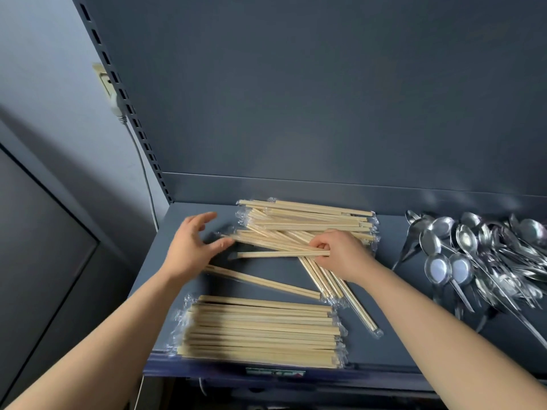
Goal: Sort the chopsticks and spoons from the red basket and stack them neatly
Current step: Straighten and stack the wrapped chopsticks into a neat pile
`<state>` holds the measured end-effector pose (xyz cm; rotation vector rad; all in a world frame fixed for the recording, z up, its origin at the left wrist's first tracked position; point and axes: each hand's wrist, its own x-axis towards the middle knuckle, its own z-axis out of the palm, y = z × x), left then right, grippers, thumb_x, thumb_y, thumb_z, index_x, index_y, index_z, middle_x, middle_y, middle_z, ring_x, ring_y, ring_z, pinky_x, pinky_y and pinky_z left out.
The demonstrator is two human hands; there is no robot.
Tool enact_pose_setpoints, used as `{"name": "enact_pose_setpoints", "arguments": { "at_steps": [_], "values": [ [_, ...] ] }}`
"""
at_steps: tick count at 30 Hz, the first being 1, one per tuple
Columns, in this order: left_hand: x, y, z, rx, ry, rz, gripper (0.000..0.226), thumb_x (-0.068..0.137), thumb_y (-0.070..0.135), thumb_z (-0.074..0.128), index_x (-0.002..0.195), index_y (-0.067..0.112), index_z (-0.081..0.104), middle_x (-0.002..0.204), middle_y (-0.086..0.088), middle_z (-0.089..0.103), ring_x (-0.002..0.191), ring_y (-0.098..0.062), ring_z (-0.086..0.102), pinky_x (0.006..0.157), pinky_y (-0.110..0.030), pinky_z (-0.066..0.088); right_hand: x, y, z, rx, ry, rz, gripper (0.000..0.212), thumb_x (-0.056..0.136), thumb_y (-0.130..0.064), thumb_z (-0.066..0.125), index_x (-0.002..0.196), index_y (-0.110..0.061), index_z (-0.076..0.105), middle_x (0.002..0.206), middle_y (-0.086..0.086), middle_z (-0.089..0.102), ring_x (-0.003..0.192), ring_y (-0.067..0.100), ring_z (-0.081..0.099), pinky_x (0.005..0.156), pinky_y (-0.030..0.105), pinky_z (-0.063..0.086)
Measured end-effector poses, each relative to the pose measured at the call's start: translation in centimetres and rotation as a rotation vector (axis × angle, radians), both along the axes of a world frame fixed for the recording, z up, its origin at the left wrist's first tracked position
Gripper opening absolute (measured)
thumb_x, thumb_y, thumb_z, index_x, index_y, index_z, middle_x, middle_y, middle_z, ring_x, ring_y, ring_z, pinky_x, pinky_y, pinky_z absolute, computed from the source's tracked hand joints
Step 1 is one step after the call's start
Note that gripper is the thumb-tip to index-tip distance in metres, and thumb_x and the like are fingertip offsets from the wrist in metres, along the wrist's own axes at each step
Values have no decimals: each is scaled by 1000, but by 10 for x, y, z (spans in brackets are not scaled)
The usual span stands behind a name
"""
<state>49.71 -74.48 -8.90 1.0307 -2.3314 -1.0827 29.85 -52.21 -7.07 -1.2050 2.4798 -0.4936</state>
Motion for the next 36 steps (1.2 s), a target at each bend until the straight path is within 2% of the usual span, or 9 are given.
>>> {"name": "enact_pose_setpoints", "arguments": {
  "at_steps": [4,10,14,16,21,23,29,33,36],
  "values": [
    [-5,-3,-4,5,-149,-256,93,61,37,88,141,26,44,142,3,43,130,-16,40,109,-29,30,13,-11,0,-7,-26,57,26,84,-17,68,109,-22,71,108,-5,68,98,17,62,88,38,52],
    [1,-13,-13,-236,-353,-281,64,72,43,80,130,31,57,123,3,56,116,-25,45,100,-35,40,21,-14,-3,-46,-141,79,47,80,-30,76,125,-25,63,110,-13,57,100,8,55,92,32,50],
    [7,-17,-15,-82,-245,-251,45,69,30,85,111,21,70,103,7,63,97,-16,62,82,-19,44,20,-8,-5,1,-108,107,50,86,-32,69,133,-27,56,120,-13,52,109,10,52,96,34,47],
    [9,-15,-13,46,-169,-198,46,69,32,84,112,24,69,100,8,68,92,-10,64,82,-21,49,24,-10,-7,27,-96,119,49,90,-31,65,137,-27,52,121,-10,51,111,11,50,97,33,45],
    [19,-14,-18,-66,-174,-151,61,78,54,67,133,27,56,135,4,55,127,-21,46,107,-45,38,33,-15,-6,65,-37,196,41,95,-27,56,136,-26,53,131,-7,47,124,13,38,110,33,32],
    [20,-10,-19,-53,-153,-199,59,83,47,66,137,25,51,139,3,51,131,-19,43,110,-45,35,38,-17,-6,95,-44,255,39,96,-29,55,135,-27,54,136,-9,49,127,14,40,111,34,31],
    [28,12,-19,15,-38,-192,27,90,26,65,117,25,66,115,8,65,107,-9,59,94,-22,42,45,-14,-4,115,-189,235,51,88,-45,64,135,-28,54,134,-11,49,121,9,49,106,31,40],
    [36,16,-20,37,-10,-136,21,92,19,62,111,24,68,106,8,68,93,-1,62,78,-9,43,41,-10,-3,27,-259,149,30,92,-33,60,112,-12,69,110,3,64,99,18,60,96,41,49],
    [35,13,-16,-41,-63,-98,16,92,21,62,106,23,69,103,5,68,83,-3,61,71,-15,44,27,-4,-2,-108,-152,-38,33,92,-27,61,124,-22,64,120,-6,61,107,12,58,101,36,47]
  ]
}}
